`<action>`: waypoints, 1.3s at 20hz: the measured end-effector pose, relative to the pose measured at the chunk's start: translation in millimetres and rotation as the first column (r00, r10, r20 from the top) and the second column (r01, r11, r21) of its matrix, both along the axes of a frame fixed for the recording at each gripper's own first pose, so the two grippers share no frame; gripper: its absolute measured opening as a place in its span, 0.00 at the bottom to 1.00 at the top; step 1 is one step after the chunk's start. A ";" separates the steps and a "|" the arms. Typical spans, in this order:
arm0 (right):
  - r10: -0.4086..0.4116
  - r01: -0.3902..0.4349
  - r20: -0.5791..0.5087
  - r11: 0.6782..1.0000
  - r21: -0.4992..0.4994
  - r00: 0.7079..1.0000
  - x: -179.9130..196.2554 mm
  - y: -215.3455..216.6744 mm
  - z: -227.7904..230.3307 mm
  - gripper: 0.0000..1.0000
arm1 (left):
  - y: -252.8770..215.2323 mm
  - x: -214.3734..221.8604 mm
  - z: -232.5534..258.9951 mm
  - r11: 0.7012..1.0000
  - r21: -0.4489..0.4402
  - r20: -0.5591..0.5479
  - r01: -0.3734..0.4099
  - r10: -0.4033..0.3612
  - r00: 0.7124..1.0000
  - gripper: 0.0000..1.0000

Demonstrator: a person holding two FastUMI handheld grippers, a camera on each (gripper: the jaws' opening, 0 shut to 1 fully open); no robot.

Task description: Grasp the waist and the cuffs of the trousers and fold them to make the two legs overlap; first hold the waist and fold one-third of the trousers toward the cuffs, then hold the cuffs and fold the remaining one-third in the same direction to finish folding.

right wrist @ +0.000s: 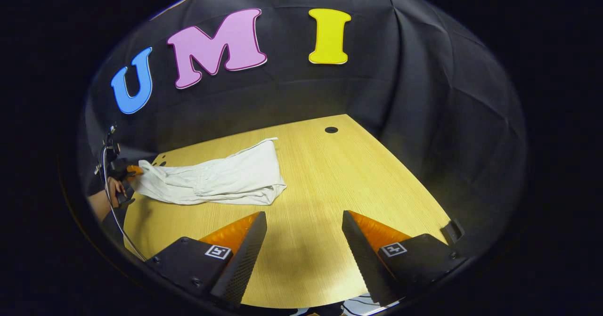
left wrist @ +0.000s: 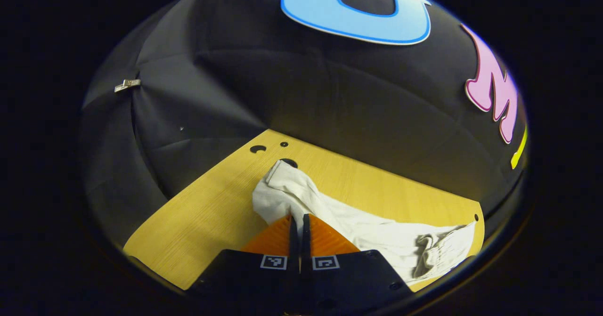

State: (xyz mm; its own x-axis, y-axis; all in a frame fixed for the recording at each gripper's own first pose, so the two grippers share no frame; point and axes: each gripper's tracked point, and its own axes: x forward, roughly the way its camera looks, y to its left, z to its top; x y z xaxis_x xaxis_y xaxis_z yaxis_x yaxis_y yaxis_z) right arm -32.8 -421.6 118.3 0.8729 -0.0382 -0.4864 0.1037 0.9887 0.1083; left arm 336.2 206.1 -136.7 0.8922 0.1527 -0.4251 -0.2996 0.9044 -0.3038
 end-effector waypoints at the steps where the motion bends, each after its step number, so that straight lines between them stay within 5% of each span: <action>1: 0.006 -0.006 0.010 1.000 0.006 1.000 3.3 -1.6 4.8 0.99 | -8.9 1.9 10.8 1.000 -0.002 0.015 0.007 -0.007 1.000 0.05; 14: -0.005 0.001 0.049 0.996 0.085 0.999 19.0 -42.9 6.4 0.99 | -211.1 12.6 130.4 0.972 0.062 0.135 0.228 -0.235 0.963 0.05; 26: -0.080 0.074 0.038 0.986 0.150 0.996 5.4 -102.2 -7.9 0.99 | -434.2 4.5 98.2 0.861 0.091 0.055 0.501 -0.507 0.860 0.05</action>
